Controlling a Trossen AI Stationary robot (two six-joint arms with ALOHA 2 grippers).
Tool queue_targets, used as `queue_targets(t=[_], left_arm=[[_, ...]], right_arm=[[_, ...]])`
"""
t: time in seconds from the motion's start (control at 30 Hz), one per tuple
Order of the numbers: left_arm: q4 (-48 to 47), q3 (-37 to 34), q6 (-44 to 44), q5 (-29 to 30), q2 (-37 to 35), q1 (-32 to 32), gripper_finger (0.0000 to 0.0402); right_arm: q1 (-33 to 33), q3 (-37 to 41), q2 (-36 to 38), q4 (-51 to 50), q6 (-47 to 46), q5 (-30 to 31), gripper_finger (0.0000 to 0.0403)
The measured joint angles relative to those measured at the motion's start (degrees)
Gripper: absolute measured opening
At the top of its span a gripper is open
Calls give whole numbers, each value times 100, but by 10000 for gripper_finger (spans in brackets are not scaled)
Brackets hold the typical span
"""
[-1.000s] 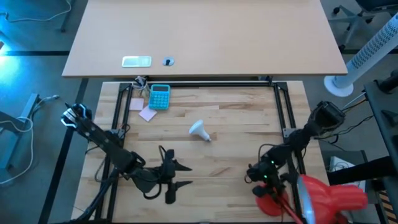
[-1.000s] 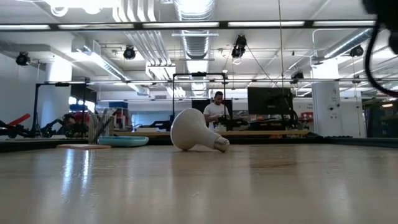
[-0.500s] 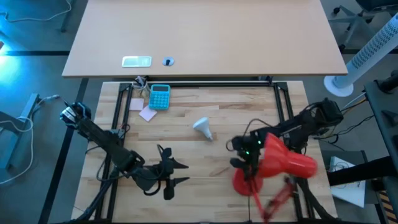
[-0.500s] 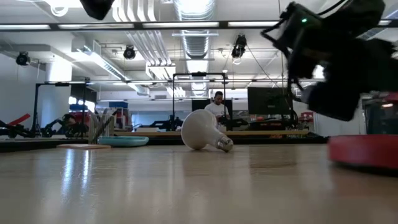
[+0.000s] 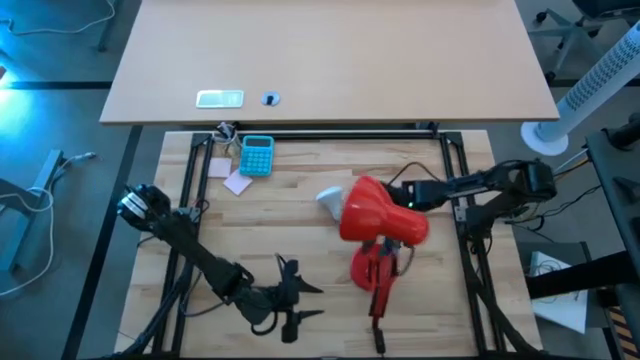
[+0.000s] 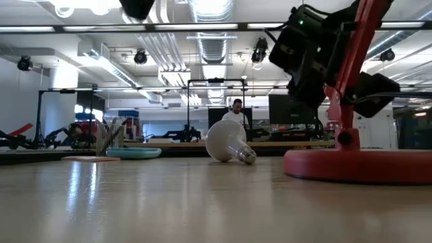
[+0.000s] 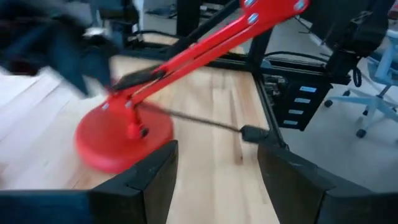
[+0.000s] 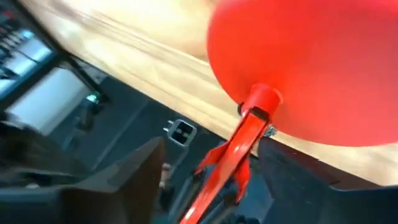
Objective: Screw lightbulb
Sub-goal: Insert the light bulb into the red lamp
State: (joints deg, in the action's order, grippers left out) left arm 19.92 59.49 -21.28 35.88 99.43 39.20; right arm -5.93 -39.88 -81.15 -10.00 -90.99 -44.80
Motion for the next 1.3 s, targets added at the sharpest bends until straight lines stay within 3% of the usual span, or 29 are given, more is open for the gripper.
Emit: queue_targets(t=[0.3,0.57,0.87,1.17,1.3], left_arm=[[161,2060,951,250,1038,-158,242],[157,3424,126,249,1493,-577,292],[118,3879,56,-276,1534,-1261,322],[97,3949,82,-1843,1516,-1857,318],[104,3949,209,-2160,1498,-1958,314]], right_arm=[[-717,-4,1763,-2002,1621,727,299],[-726,-4,3472,-2524,2238,1054,304],[-724,-4,4320,-2577,2797,1051,301],[-683,-2,4403,-2523,3136,977,300],[-669,-2,4396,-2433,3172,945,300]])
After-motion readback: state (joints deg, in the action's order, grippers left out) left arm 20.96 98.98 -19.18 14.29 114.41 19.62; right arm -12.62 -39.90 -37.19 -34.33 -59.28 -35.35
